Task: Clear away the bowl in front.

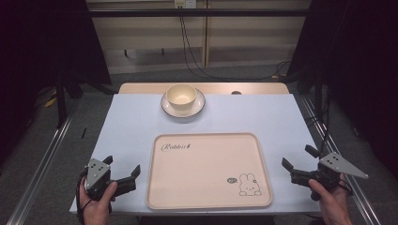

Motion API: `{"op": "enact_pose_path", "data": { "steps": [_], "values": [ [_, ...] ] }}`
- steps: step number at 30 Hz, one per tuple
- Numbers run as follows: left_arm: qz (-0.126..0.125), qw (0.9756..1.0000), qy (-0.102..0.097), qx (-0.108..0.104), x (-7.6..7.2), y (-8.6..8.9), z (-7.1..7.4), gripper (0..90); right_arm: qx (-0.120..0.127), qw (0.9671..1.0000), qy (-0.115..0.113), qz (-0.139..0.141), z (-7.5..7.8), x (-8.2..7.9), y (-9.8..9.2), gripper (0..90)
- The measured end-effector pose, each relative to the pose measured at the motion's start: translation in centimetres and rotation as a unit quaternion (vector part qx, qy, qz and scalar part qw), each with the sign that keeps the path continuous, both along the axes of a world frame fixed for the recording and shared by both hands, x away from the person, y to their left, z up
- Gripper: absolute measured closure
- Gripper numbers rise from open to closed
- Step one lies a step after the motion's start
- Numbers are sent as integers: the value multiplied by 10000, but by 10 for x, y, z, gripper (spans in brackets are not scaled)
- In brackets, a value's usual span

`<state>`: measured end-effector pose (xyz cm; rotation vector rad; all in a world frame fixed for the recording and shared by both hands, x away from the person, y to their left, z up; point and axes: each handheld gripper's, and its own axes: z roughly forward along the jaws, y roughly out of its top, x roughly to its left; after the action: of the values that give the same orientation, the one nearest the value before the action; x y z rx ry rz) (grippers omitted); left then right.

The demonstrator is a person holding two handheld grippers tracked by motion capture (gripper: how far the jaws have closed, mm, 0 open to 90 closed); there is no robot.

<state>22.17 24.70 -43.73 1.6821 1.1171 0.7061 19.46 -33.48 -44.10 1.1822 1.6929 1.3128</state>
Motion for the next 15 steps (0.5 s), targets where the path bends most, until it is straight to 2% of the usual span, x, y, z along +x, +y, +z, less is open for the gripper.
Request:
{"op": "enact_pose_path", "data": {
  "steps": [11, 15],
  "values": [
    [-31, 10000, 4, 11, 0, 0, 0, 18, -66, 9999, 107, 89, -1, 1, 1, 19],
    [-51, 10000, 62, 0, 0, 0, 0, 18, -47, 9998, 149, 138, -1, 1, 2, 21]
  ]
}}
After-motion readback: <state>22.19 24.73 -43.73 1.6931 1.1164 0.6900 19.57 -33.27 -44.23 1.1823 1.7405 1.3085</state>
